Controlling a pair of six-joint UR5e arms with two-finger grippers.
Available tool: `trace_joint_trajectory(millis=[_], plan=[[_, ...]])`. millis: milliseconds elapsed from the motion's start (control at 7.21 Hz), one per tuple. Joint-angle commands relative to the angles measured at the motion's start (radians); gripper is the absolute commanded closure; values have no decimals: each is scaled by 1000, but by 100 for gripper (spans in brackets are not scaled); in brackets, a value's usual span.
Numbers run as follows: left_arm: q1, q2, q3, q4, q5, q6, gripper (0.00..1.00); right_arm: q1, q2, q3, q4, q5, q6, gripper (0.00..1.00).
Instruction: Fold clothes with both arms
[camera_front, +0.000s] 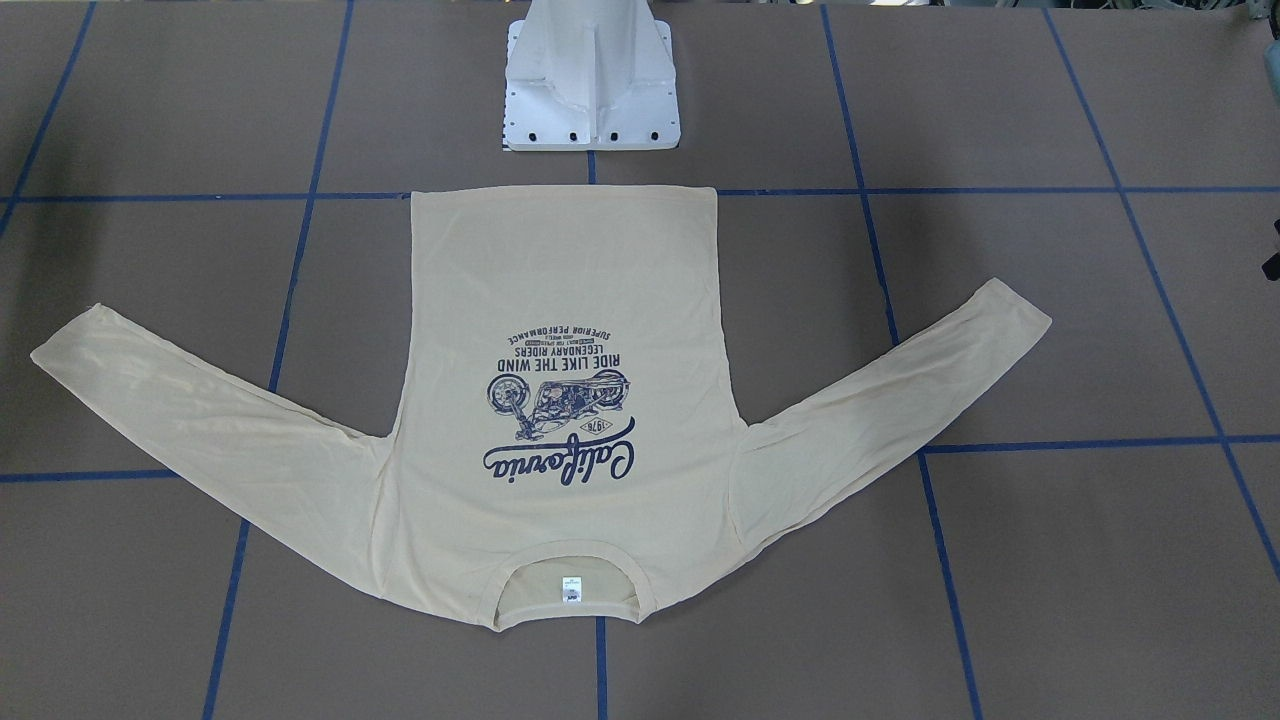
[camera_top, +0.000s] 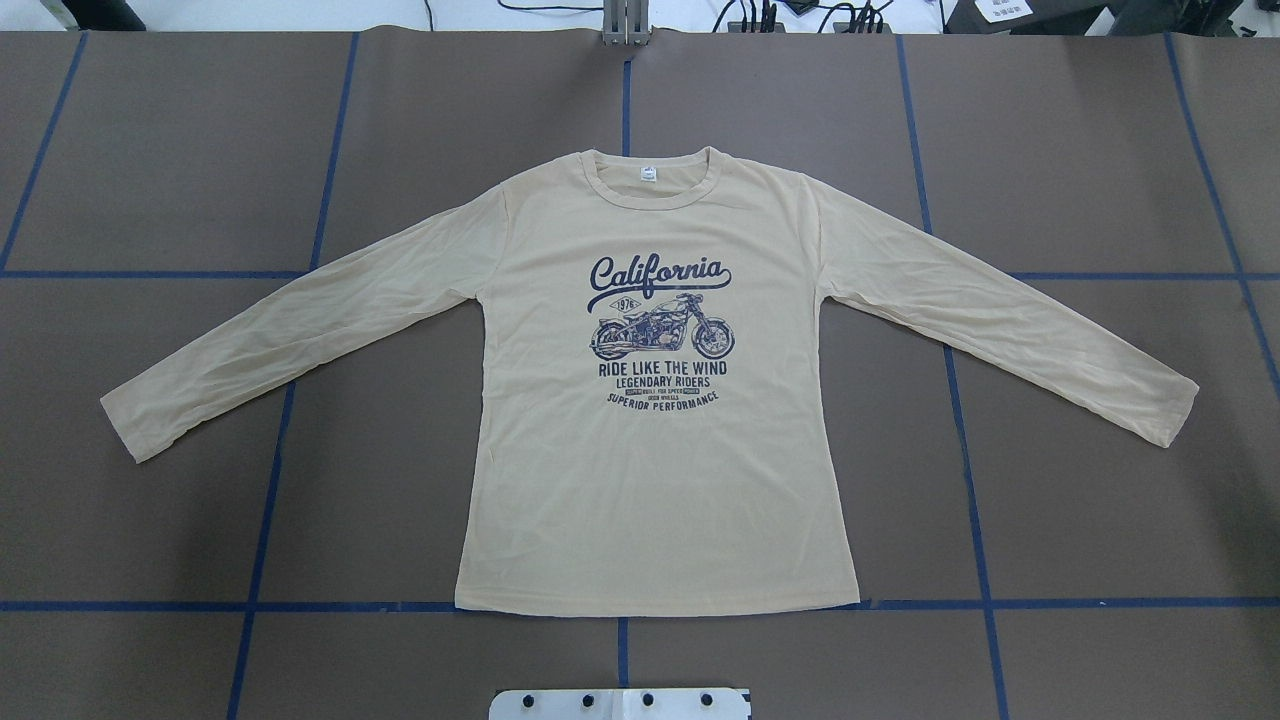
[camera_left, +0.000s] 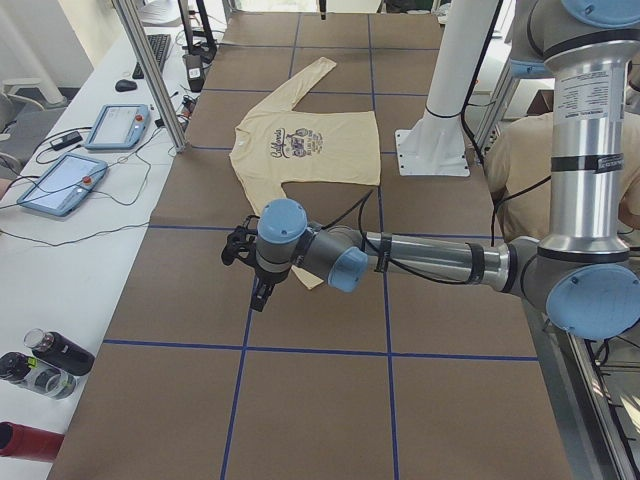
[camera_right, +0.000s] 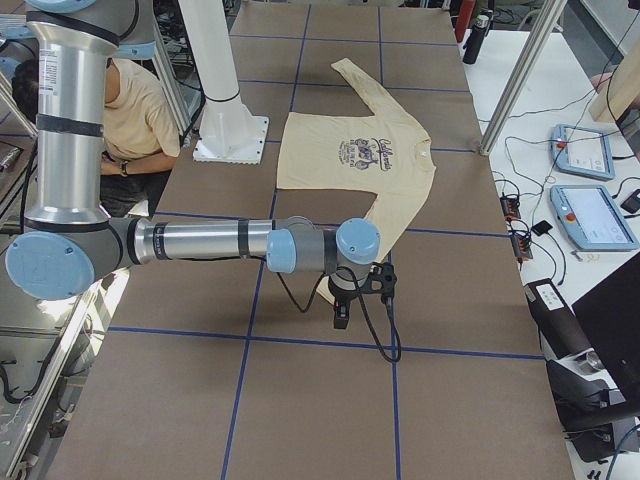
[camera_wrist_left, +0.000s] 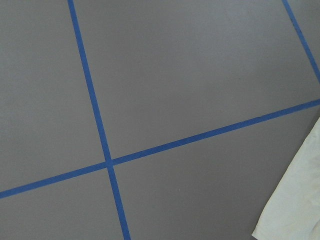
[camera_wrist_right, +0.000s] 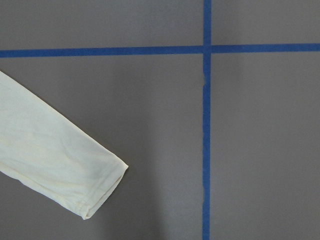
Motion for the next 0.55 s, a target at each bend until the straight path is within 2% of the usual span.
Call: trace_joint_trajectory(millis=[0,139,416], plan=[[1,-1,0,-17,3,-4,0,-133,-5,-55,239,-46,261,1],[1,1,2,-71,5,-13,0,-183,-3,-101,317,-52,282,2],[1,1,11,-86,5,-24,0,-253,-2,-175,469,-89,394,5]])
